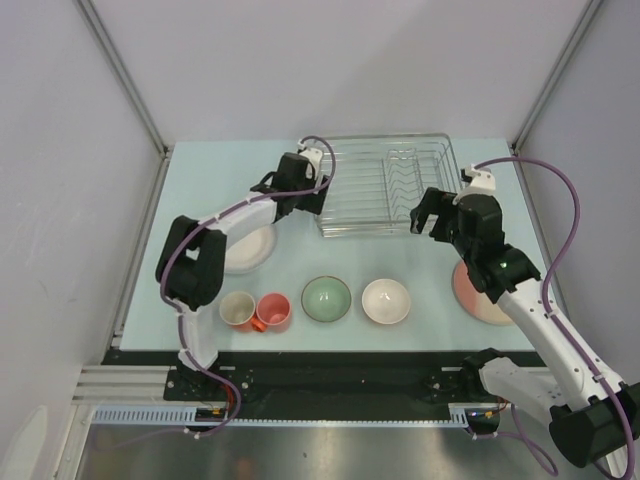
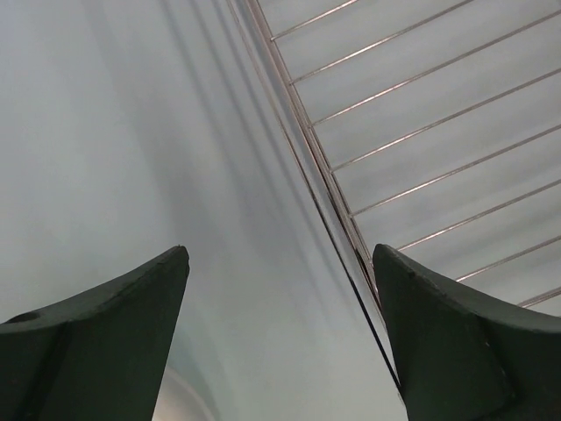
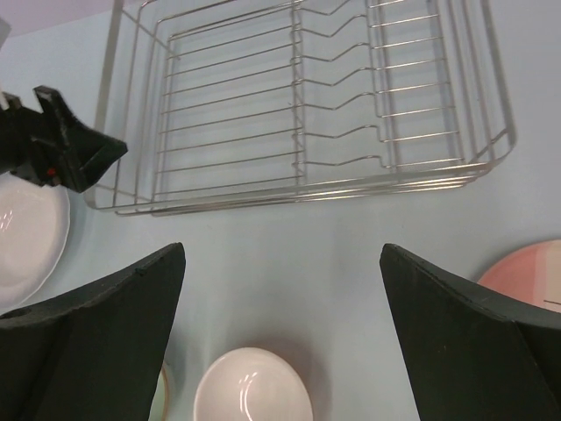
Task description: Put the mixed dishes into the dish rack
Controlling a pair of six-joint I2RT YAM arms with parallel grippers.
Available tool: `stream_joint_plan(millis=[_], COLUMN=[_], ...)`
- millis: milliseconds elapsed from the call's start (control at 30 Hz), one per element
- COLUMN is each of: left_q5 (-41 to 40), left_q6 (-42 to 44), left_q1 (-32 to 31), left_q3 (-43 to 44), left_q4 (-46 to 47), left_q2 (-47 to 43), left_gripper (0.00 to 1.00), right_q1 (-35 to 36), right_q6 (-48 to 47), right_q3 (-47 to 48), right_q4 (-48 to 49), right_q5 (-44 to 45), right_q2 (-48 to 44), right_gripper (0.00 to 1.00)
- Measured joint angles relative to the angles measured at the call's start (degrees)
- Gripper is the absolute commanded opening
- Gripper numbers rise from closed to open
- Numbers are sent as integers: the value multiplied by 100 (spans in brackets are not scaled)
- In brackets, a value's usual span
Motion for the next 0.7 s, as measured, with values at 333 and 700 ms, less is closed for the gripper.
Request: stream_joint_plan(millis=[333, 700], left_q5=[7, -70], left_q6=[348, 863], left_q1=[105, 223], left_q3=[-1604, -2284], left_q4=[22, 184], left_q2=[-1248, -1836], left_gripper=[86, 83], right_q1=[42, 1589], right_q6=[162, 203], right_q3=[-160, -160], right_q4=[-205, -424], right_q5=[39, 236], right_q2=[4, 431], right_gripper=[93, 81])
